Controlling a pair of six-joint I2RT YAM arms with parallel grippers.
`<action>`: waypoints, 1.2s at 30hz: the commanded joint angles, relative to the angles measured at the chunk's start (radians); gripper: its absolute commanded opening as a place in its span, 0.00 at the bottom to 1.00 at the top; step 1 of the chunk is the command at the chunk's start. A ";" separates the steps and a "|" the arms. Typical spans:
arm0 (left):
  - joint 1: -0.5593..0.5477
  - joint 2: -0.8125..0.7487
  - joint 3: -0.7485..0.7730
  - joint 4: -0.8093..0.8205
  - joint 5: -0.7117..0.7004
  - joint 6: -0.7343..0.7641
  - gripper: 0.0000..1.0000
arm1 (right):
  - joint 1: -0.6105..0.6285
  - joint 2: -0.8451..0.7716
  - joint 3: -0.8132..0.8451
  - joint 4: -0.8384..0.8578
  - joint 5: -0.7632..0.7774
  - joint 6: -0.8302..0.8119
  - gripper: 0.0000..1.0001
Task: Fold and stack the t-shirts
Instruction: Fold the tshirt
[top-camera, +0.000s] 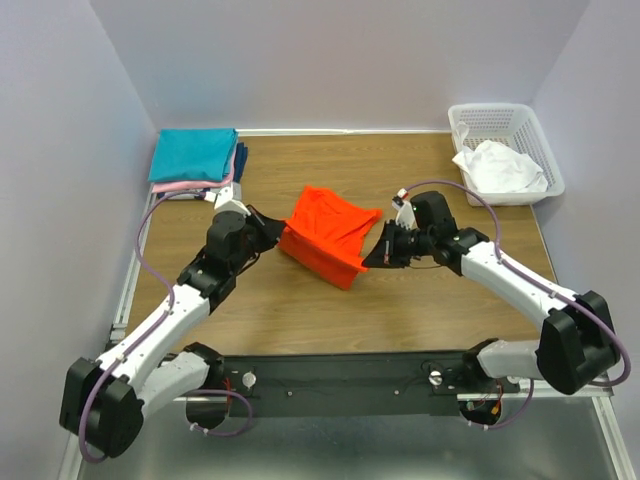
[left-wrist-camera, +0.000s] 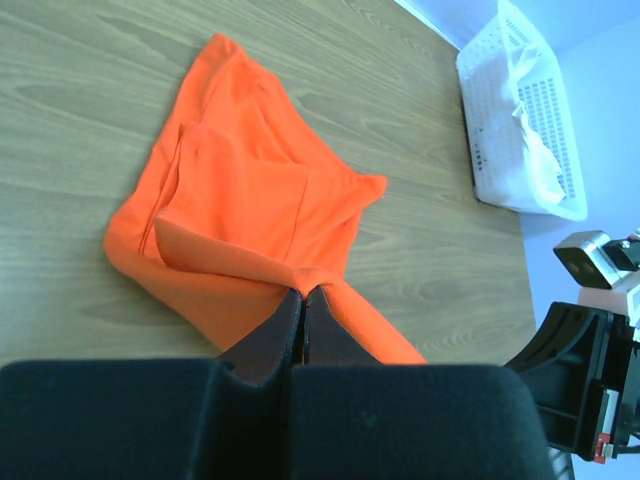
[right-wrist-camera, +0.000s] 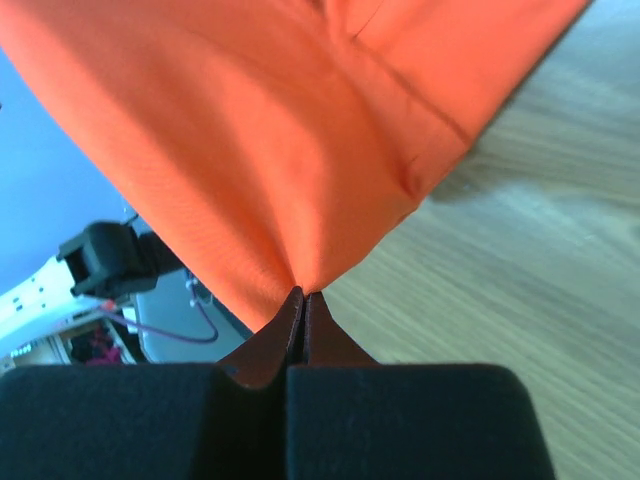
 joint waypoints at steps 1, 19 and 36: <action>0.007 0.095 0.088 0.094 -0.072 0.038 0.00 | -0.040 0.023 0.056 -0.032 0.031 -0.046 0.01; 0.079 0.515 0.370 0.221 0.040 0.116 0.00 | -0.214 0.290 0.338 -0.025 0.008 -0.101 0.01; 0.108 0.948 0.680 0.146 0.169 0.164 0.00 | -0.292 0.641 0.538 0.028 -0.022 -0.064 0.03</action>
